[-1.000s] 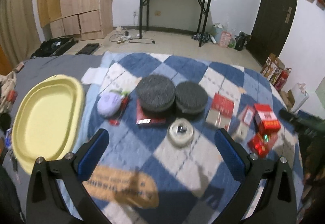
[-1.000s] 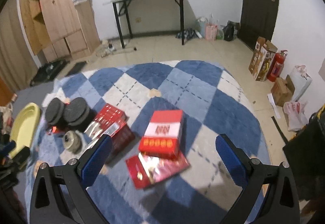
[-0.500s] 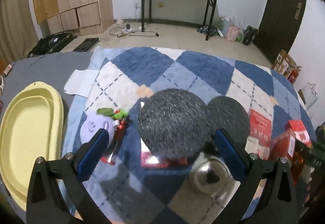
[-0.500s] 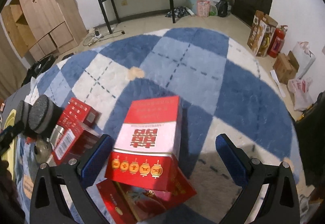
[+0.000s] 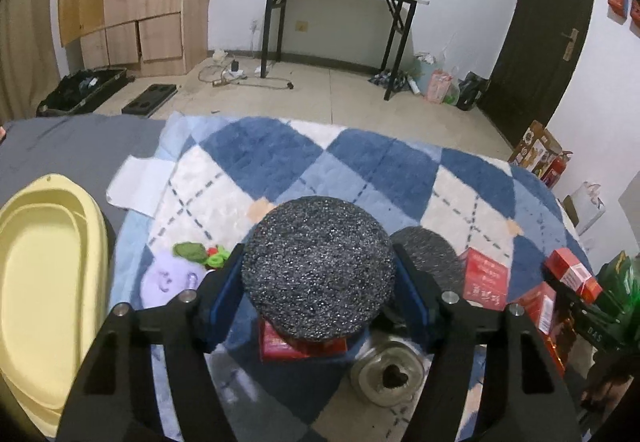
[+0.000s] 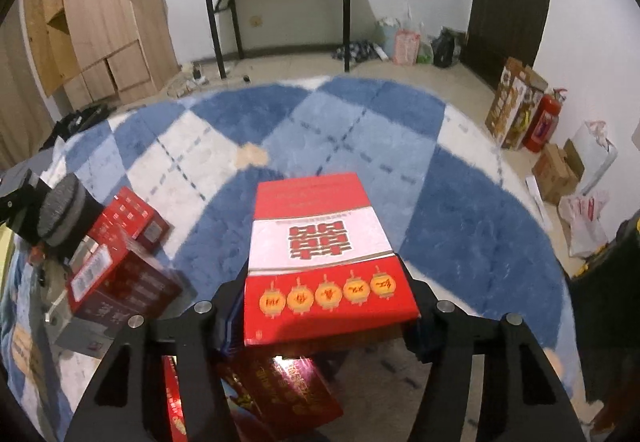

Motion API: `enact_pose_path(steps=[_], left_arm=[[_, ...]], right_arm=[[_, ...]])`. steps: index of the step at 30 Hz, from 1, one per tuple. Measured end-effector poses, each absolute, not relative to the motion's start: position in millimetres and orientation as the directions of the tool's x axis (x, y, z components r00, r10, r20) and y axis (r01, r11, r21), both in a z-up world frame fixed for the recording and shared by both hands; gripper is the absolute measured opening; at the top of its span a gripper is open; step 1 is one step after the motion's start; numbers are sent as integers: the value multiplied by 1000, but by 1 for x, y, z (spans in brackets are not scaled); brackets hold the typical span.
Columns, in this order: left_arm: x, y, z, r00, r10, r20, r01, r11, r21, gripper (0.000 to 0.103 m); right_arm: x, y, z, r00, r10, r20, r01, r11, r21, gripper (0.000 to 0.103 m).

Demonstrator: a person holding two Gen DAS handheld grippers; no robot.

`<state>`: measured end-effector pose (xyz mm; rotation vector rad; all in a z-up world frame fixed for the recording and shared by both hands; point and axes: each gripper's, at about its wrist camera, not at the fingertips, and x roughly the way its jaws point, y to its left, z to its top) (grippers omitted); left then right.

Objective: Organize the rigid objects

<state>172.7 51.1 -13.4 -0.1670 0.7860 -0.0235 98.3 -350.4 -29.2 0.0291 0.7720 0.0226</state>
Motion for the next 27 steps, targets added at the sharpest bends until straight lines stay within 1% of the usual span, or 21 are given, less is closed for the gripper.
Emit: enact_pose_path(steps=[4,8,9,11,12,13,15,16,20,23,24,27], left_arm=[[155,65,16,735,-70,-674,-29,990,-134,70],[133,106,44,762,-7,-648,-60,995,-81,70],[125,127,51,758,19,-651,-85,994,-70,70],[112,152,59,764,97,-638,-119,993,8,70],[98,169,66,794,181,-580,-178,982,63,70],[88,186,68,802,227,-553,-233,971,61,70],[81,220,61,779,216,-589,-268,963,-1,70],[77,237,52,757,229,-612,-304,953,-20,70],[65,287,11,675,243,-696,-394,917,-62,70],[53,320,-18,626,246,-740,-439,895,-74,70],[46,327,-24,623,251,-741,-450,890,-77,70],[40,348,-39,634,198,-748,-473,864,-171,70]], right_arm=[[82,-352,-10,742,45,-669,-28,999,36,57],[58,-328,30,790,103,-605,-127,992,4,57],[51,-315,40,796,136,-590,-163,987,7,57],[41,-288,55,795,210,-569,-233,972,32,57],[35,-266,62,791,255,-557,-284,958,35,57],[32,-249,66,783,282,-554,-319,947,31,57],[27,-198,73,746,365,-558,-416,909,39,57],[25,-166,74,712,421,-562,-472,879,60,57],[20,-64,68,620,535,-574,-620,783,60,56],[21,16,39,525,561,-640,-703,710,46,56],[22,30,32,513,558,-653,-715,698,34,56],[29,78,4,478,536,-696,-761,648,-23,56]])
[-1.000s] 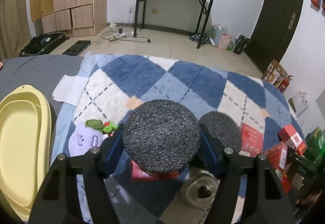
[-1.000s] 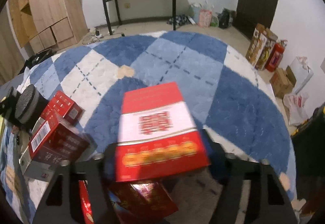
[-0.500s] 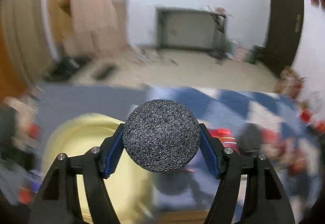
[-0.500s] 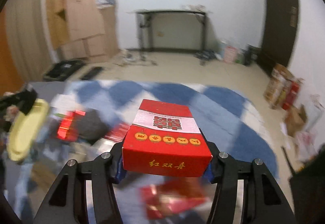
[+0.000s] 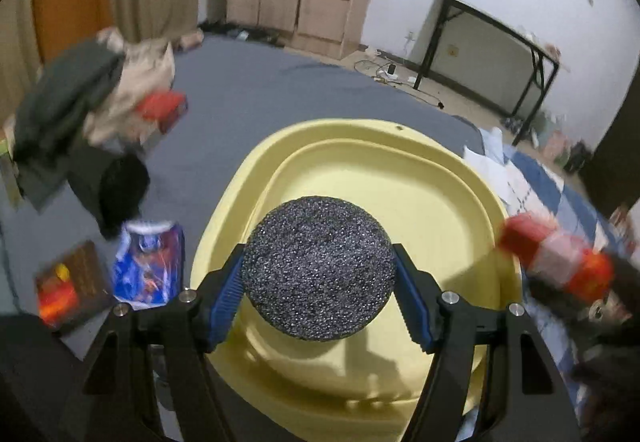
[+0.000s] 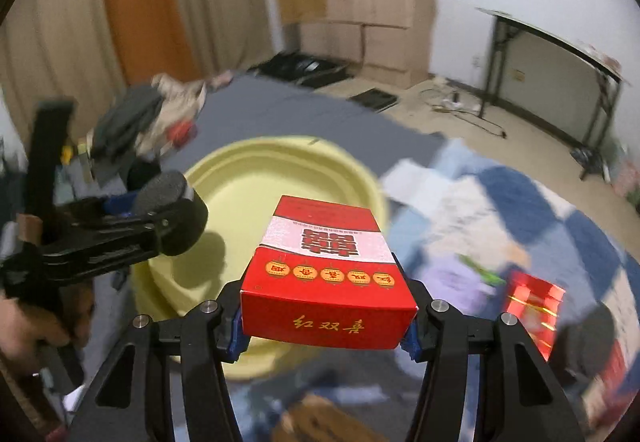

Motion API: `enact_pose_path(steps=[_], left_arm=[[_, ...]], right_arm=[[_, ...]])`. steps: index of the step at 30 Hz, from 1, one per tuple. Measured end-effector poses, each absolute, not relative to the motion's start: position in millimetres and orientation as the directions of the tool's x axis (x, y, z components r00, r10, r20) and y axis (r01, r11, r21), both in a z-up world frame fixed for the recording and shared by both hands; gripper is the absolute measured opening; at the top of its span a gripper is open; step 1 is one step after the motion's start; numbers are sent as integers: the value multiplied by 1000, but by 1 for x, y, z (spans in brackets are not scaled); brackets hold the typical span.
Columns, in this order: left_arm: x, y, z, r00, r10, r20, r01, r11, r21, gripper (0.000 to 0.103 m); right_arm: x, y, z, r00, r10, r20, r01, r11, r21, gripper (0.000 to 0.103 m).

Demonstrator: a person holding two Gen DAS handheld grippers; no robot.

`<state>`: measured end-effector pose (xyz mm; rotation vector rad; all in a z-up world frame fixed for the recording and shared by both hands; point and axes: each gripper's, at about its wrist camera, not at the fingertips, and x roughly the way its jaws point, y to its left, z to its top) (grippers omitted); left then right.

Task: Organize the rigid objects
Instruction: 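Carry the puck and red box into the yellow tray while both tools open to release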

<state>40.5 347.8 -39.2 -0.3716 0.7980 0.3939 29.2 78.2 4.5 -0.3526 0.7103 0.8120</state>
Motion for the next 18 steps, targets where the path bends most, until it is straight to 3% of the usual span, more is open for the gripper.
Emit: enact_pose_path(steps=[4,12,15,18], left_arm=[[47,350,-52,633,162,-757,-462,863,-202,70],[61,344,-72,608,145,-781,-453,870,-192,71],[61,348,-75,596,136,-792,-467,860,-204,77],[60,341,-63,598,152,-787,-472,861,-192,99]], right_arm=[[36,128,-31,458,471,-754,-813,564,-141,56],[54,165,-57,464,437,-770,-825,531,-196,56],[52,164,-63,474,408,-780,-815,540,-212,60],[35,147,-54,468,440,-767,-824,530,-199,76]])
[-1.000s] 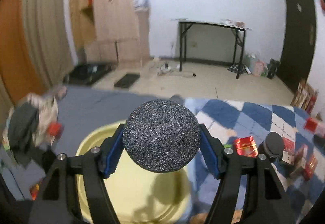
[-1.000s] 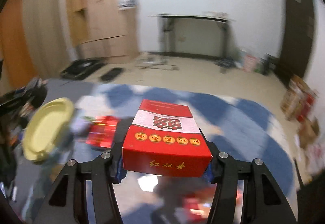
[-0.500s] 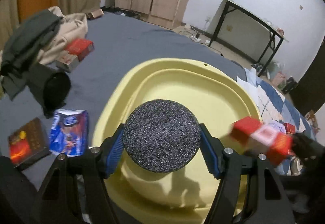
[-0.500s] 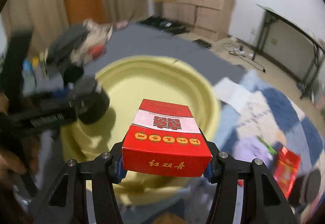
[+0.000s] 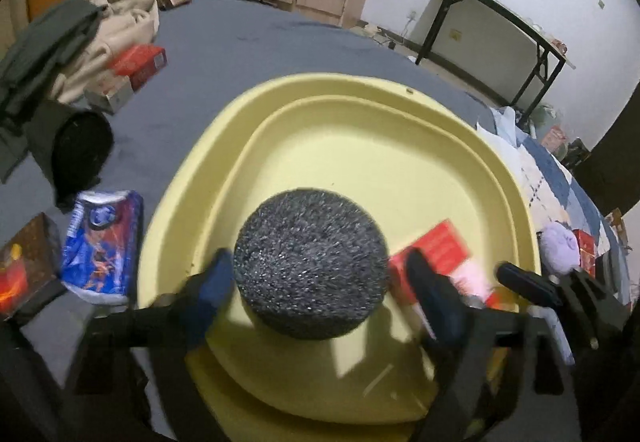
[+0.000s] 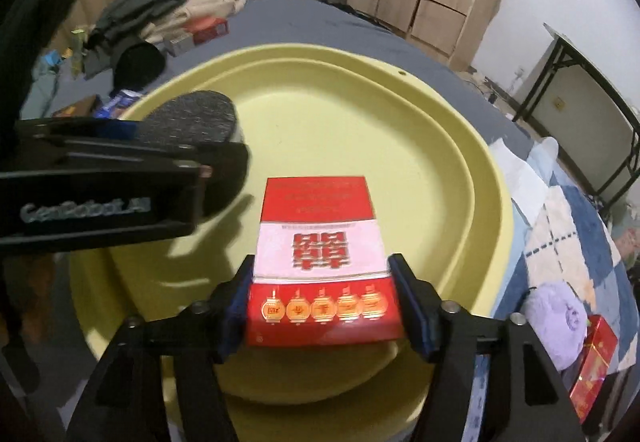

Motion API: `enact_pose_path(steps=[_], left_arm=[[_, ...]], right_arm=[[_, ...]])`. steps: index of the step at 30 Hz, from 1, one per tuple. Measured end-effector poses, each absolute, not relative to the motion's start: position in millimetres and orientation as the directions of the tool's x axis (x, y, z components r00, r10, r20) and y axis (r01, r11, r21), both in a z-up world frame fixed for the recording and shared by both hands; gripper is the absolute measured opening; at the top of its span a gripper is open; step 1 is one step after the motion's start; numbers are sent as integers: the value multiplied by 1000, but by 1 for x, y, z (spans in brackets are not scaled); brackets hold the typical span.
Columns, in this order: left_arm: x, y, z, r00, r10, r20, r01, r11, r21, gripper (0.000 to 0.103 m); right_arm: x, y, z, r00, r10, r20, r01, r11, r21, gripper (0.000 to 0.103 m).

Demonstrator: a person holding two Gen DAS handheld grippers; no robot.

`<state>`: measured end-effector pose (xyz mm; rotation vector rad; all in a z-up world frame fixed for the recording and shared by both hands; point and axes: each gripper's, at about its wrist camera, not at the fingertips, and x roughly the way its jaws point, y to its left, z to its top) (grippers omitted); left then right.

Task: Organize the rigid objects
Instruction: 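Carry the puck and red box into the yellow tray while both tools open to release, then lift both tools away from the yellow tray back over the rug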

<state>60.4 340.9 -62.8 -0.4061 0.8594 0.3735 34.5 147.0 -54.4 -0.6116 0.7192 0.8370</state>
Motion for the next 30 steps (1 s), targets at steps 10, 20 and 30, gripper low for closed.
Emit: enact_pose_path(steps=[10,20,30], left_arm=[[68,233,43,740,51,-671,-217,962,-167,103],[71,116,23,628,52,-777,-41,999,34,103],[71,124,16,662,-32,-748,-142,976,-167,103]], right_arm=[[-4,-18,40,587,513,-626,-688,724,-52,103],[-50,-270,84,775,260,-576,-442,874,-201,103],[-13,-360,23,668,159,-727,-289,956,-56,103]])
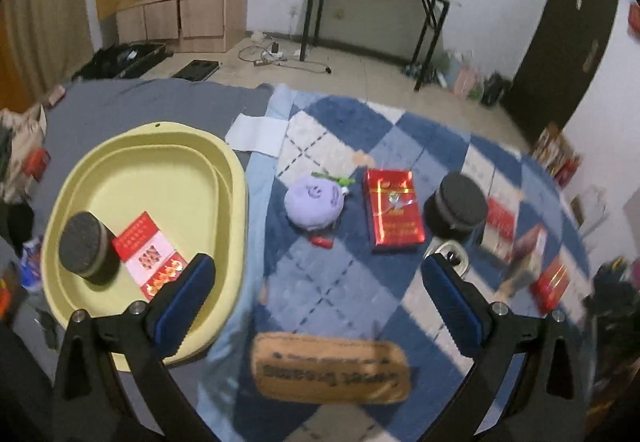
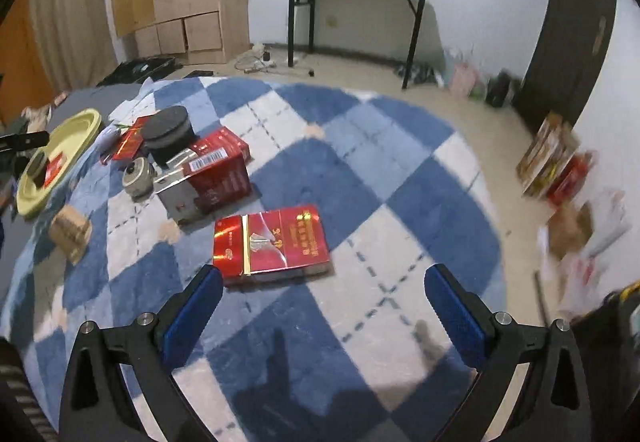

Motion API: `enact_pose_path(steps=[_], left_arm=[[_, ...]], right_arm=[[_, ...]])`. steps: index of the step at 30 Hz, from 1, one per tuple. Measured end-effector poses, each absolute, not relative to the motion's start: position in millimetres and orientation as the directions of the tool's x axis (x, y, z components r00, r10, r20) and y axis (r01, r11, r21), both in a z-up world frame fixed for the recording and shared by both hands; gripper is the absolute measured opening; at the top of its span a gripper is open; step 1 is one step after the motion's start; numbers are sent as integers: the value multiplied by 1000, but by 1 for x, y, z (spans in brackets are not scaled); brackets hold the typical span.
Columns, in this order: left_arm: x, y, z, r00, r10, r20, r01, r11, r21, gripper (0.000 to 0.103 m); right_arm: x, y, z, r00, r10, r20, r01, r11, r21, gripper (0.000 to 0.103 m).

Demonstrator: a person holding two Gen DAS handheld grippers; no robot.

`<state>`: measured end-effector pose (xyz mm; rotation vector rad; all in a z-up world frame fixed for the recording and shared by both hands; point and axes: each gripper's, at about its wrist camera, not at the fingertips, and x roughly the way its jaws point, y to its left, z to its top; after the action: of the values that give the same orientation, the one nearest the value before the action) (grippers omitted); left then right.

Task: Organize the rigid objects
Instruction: 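Lift both tools away from the yellow tray back over the rug, then grasp the purple plush toy with the left tool while the right tool grasps the red cigarette pack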

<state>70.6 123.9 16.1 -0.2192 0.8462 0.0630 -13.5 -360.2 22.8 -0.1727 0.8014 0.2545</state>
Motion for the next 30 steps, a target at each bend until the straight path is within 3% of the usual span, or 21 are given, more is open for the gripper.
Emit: enact_pose_path(steps=[8,12,20,26,30], left_arm=[[92,105,6,677,-94,-730,-10,991,-137,103],[128,96,-14,647,-64,-760,85,996,-11,103],[176,120,-43,604,-122,-787,116,991,-65,100],[188,120,-65,580,-143,-802,124,988,-87,83],[185,124,-69,606,-124,-786,96,992,-82,61]], right_arm=[[21,-328,-16,621,176,-764,-378,921,-96,103],[40,-331,-31,652,137,-746,-355,924,-140,103],[54,-341,-54,633,196,-749,-353,934,-54,103],[61,-343,-58,645,204,-737,-351,935,-48,103],[60,-345,-59,649,220,-728,-355,934,-35,96]])
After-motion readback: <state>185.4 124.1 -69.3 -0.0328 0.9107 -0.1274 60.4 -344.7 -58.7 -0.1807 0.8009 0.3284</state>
